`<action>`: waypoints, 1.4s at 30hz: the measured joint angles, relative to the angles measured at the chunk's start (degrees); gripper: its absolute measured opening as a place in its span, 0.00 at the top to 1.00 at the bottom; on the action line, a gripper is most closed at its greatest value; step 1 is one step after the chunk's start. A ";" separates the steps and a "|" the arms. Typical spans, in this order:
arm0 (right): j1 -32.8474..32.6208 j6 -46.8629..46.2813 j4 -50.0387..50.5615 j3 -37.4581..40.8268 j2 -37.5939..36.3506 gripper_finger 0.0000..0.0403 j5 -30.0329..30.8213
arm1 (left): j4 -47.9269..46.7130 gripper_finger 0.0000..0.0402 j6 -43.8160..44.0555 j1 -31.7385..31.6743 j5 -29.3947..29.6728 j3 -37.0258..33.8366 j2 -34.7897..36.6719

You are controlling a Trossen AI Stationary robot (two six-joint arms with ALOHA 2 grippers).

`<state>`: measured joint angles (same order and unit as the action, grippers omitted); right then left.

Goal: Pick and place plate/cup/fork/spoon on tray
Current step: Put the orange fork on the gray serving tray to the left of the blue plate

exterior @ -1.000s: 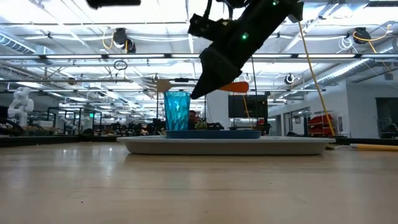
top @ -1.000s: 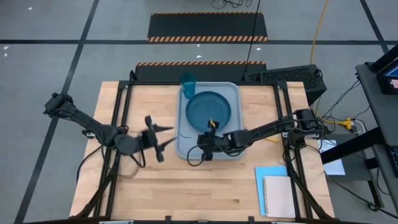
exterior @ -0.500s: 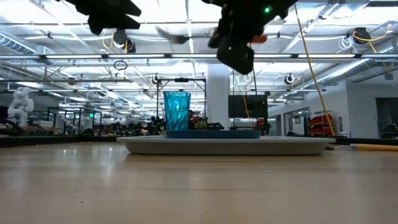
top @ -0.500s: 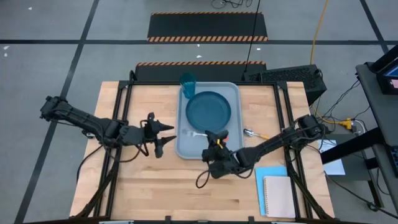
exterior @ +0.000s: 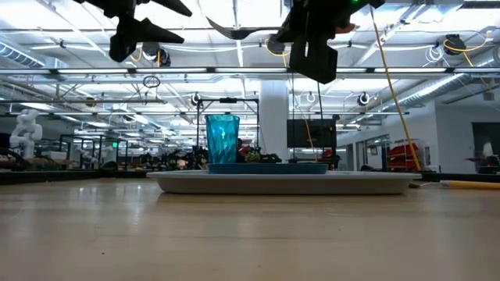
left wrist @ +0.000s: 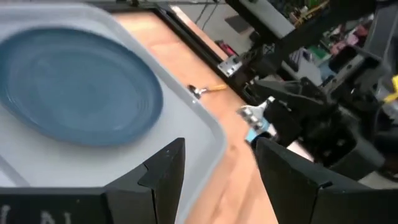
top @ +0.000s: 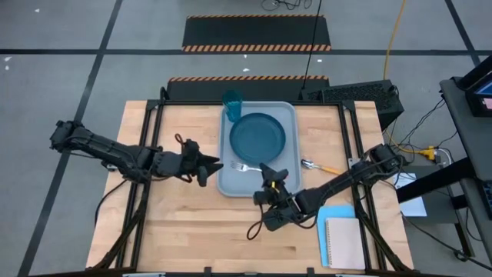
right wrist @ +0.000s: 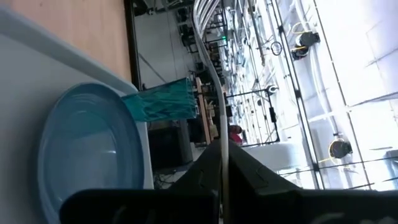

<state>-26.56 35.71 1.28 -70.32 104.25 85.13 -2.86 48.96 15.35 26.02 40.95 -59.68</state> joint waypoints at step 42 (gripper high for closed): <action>0.71 4.44 -0.31 4.22 0.02 1.00 -7.22 | 19.45 0.50 2.85 -10.56 -21.01 0.07 -16.28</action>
<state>-25.85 40.16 0.97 -66.11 104.27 77.91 16.59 51.81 4.79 5.01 41.01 -75.96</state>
